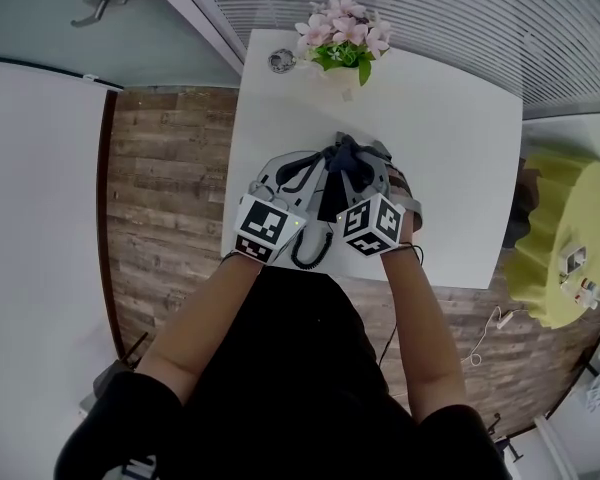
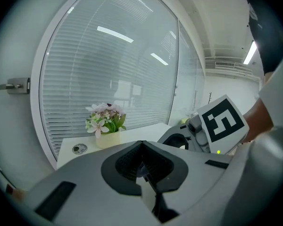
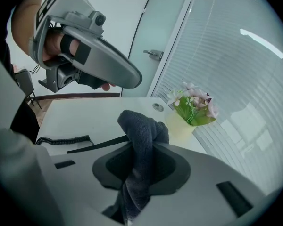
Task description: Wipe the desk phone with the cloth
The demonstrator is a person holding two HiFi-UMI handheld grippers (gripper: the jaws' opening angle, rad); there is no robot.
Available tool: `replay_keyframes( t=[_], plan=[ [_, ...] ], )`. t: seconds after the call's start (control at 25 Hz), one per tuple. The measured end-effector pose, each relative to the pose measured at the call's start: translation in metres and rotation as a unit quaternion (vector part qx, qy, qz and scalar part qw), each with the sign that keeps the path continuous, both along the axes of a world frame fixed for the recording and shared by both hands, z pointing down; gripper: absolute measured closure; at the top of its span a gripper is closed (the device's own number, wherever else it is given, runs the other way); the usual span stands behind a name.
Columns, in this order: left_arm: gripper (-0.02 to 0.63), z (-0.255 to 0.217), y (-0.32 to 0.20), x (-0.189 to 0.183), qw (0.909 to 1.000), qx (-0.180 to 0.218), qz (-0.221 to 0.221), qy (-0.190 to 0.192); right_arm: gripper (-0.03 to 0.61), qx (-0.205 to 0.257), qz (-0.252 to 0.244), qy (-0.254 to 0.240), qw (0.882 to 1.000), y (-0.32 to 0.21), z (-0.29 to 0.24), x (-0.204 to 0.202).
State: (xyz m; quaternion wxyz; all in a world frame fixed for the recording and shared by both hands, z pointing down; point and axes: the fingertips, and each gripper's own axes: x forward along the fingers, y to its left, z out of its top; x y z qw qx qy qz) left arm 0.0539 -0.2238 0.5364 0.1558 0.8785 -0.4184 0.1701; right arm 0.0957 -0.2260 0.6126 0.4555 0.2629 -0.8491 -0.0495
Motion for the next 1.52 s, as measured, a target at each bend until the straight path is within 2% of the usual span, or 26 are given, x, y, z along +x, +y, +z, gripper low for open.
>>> replay_keyframes(
  t=[0.56, 1.52],
  plan=[
    [0.604, 0.018, 0.017, 0.003, 0.9999, -0.015, 0.002, -0.002, 0.485, -0.009, 0.0, -0.001, 1.0, 0.02, 0.008, 0.002],
    [0.604, 0.057, 0.061, 0.009, 0.9989, -0.046, 0.004, -0.011, 0.486, -0.049, -0.028, 0.036, 0.998, 0.081, 0.038, 0.0]
  ],
)
